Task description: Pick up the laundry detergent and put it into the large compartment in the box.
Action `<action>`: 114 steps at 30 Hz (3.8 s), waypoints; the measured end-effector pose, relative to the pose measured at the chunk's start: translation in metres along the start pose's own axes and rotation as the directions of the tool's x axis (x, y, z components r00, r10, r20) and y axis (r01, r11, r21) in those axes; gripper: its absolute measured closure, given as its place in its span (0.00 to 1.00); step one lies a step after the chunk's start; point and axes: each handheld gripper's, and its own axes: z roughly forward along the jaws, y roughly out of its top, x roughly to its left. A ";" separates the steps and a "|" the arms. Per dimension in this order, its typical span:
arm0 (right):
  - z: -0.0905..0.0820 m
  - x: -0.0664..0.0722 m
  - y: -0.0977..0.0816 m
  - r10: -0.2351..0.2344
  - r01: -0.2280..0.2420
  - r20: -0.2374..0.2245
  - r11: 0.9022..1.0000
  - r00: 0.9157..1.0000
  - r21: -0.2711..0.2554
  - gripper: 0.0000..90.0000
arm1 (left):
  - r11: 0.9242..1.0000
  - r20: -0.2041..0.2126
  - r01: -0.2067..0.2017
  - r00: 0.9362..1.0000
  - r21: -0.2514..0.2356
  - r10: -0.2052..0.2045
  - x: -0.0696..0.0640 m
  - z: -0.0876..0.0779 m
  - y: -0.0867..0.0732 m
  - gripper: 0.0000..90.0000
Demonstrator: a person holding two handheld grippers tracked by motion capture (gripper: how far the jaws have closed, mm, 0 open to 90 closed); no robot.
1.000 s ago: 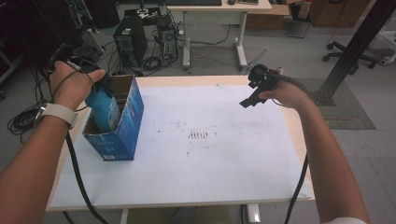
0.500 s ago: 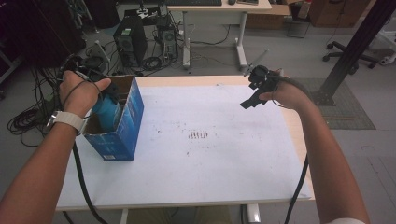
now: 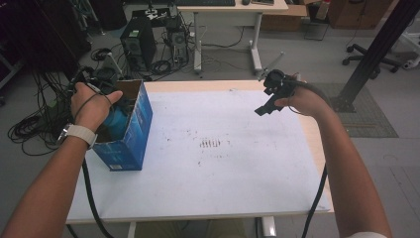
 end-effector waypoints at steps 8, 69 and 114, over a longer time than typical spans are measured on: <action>0.001 0.000 0.000 0.001 -0.001 -0.001 1.000 1.000 0.003 0.09 | 1.000 0.003 0.002 1.000 0.004 -0.002 0.002 0.012 -0.003 0.41; 0.007 0.000 -0.006 0.010 -0.010 -0.012 1.000 1.000 0.007 0.08 | 0.999 0.009 0.020 1.000 0.035 -0.021 0.013 0.043 -0.006 0.38; 0.004 0.003 -0.006 0.007 -0.007 -0.013 1.000 1.000 0.000 0.08 | 1.000 -0.005 0.006 1.000 0.025 -0.006 0.015 0.038 -0.007 0.25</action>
